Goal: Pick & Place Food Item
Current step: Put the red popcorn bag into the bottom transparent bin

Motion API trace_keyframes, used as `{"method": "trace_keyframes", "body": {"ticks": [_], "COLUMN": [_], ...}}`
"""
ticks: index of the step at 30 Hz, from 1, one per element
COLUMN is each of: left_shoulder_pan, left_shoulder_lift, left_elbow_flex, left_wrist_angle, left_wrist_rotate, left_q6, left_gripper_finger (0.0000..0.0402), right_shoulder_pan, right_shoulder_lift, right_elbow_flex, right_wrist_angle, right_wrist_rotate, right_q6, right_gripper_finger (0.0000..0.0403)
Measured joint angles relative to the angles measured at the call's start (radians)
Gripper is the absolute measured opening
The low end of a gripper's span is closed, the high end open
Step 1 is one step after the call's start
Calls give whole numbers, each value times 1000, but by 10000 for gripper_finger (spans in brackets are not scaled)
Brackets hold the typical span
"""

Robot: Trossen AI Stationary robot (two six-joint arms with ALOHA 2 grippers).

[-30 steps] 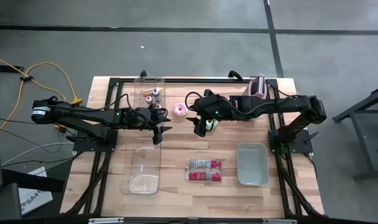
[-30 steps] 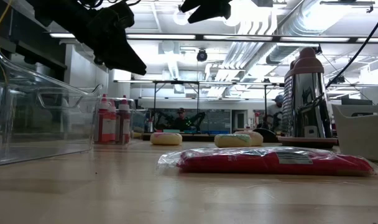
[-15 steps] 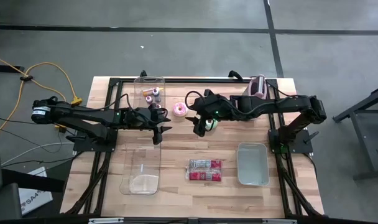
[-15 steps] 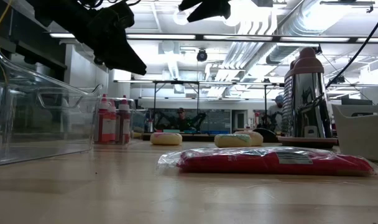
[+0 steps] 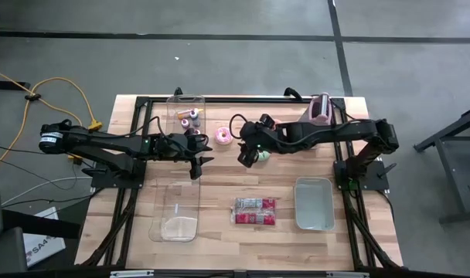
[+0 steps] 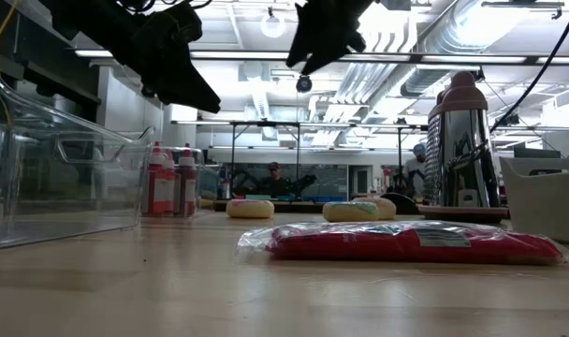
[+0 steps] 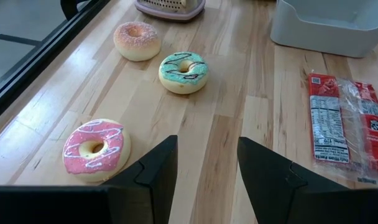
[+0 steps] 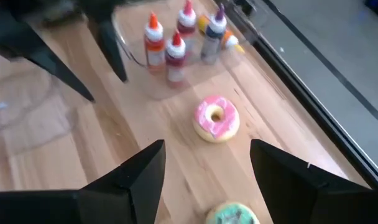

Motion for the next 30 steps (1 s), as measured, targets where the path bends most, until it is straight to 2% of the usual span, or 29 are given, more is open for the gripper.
{"method": "trace_keyframes", "body": {"ticks": [12, 18, 21, 27, 30], "left_shoulder_pan": [0, 0, 0, 0, 0], "left_shoulder_lift": [0, 0, 0, 0, 0], "left_elbow_flex": [0, 0, 0, 0, 0], "left_wrist_angle": [1, 6, 10, 11, 11], "left_wrist_rotate": [0, 0, 0, 0, 0], "left_q6": [0, 0, 0, 0, 0], "left_gripper_finger": [161, 161, 161, 161, 161], "right_shoulder_pan": [-9, -64, -100, -194, -226], "right_shoulder_lift": [0, 0, 0, 0, 0], "right_elbow_flex": [0, 0, 0, 0, 0], "right_wrist_angle": [-102, -155, -170, -140, -139], "right_wrist_rotate": [8, -25, -91, -307, -347], "right_q6": [92, 161, 153, 41, -5], "right_gripper_finger": [224, 224, 224, 224, 224]}}
